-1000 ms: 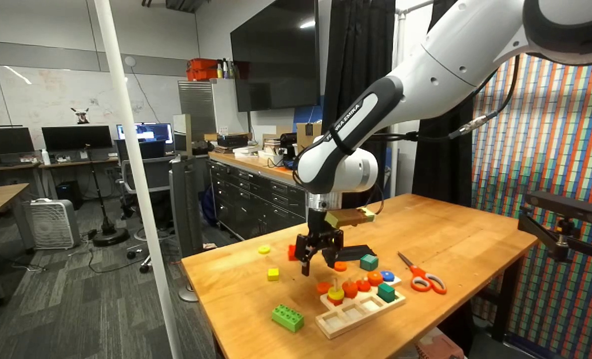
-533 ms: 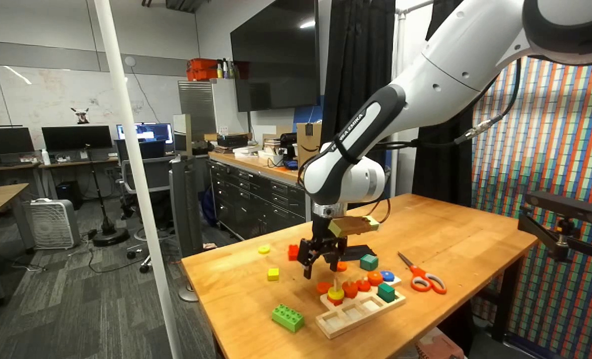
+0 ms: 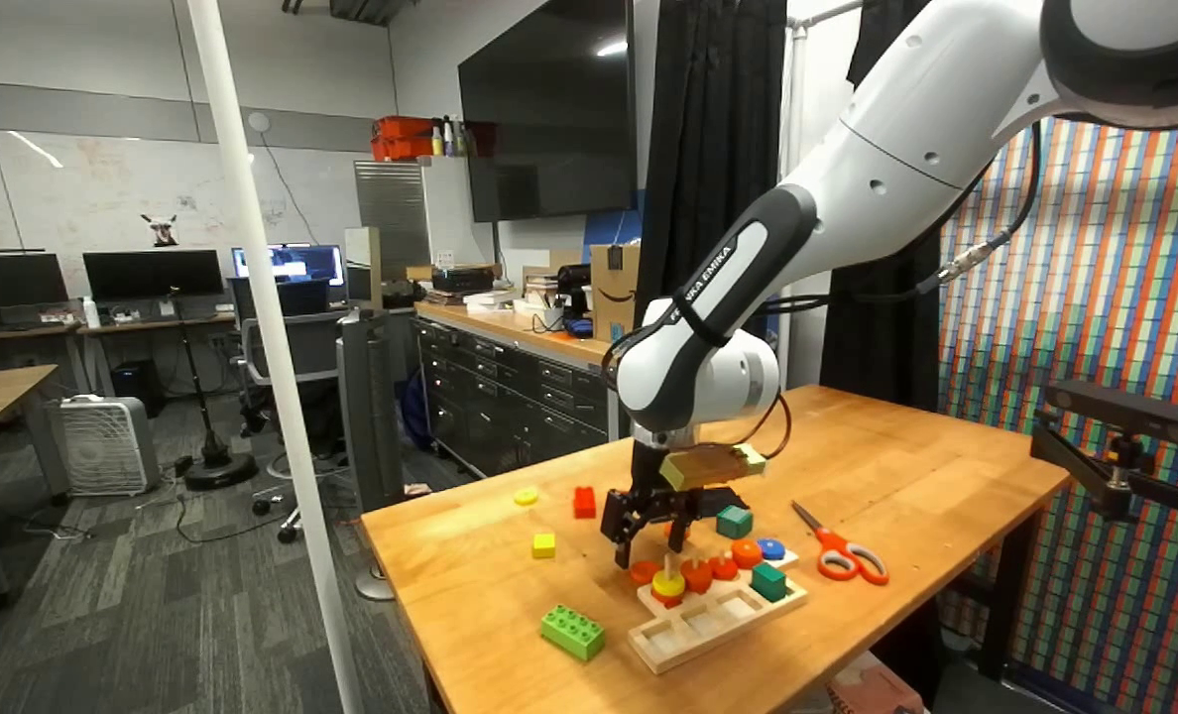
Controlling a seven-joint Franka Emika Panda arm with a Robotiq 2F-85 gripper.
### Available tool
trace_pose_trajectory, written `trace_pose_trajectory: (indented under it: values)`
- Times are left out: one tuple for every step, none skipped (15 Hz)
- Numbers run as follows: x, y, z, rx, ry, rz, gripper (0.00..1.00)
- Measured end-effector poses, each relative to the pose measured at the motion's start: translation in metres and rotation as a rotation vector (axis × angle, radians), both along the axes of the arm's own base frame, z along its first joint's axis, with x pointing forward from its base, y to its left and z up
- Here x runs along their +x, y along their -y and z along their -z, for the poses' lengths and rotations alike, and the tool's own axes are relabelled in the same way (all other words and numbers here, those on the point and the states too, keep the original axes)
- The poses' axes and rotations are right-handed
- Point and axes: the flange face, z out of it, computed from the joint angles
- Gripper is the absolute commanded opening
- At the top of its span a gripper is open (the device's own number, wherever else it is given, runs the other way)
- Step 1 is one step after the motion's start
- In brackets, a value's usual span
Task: Put the orange circle onto the wooden object.
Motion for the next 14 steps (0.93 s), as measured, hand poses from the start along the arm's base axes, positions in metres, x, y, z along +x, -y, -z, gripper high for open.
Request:
trace_pose_trajectory:
  values:
    - [0.000,-0.001,0.000,-0.007,-0.002,0.003,1.00]
    - [0.000,-0.002,0.000,-0.013,-0.005,0.006,1.00]
    - [0.000,-0.003,0.000,-0.019,-0.007,0.009,1.00]
    - [-0.001,-0.004,0.001,-0.028,-0.012,0.012,1.00]
    - [-0.001,-0.006,0.001,-0.037,-0.016,0.016,1.00]
    - [-0.001,-0.007,0.001,-0.047,-0.021,0.018,1.00]
    - [-0.001,-0.009,0.002,-0.056,-0.027,0.021,1.00]
    - [-0.002,-0.011,0.002,-0.063,-0.033,0.023,1.00]
    - [-0.002,-0.013,0.003,-0.068,-0.041,0.024,1.00]
    - [-0.003,-0.014,0.003,-0.071,-0.047,0.025,1.00]
    - [-0.004,-0.016,0.003,-0.071,-0.054,0.025,1.00]
    - [-0.004,-0.017,0.003,-0.070,-0.060,0.023,1.00]
    - [-0.005,-0.018,0.003,-0.070,-0.064,0.022,1.00]
    - [-0.005,-0.018,0.003,-0.070,-0.067,0.021,1.00]
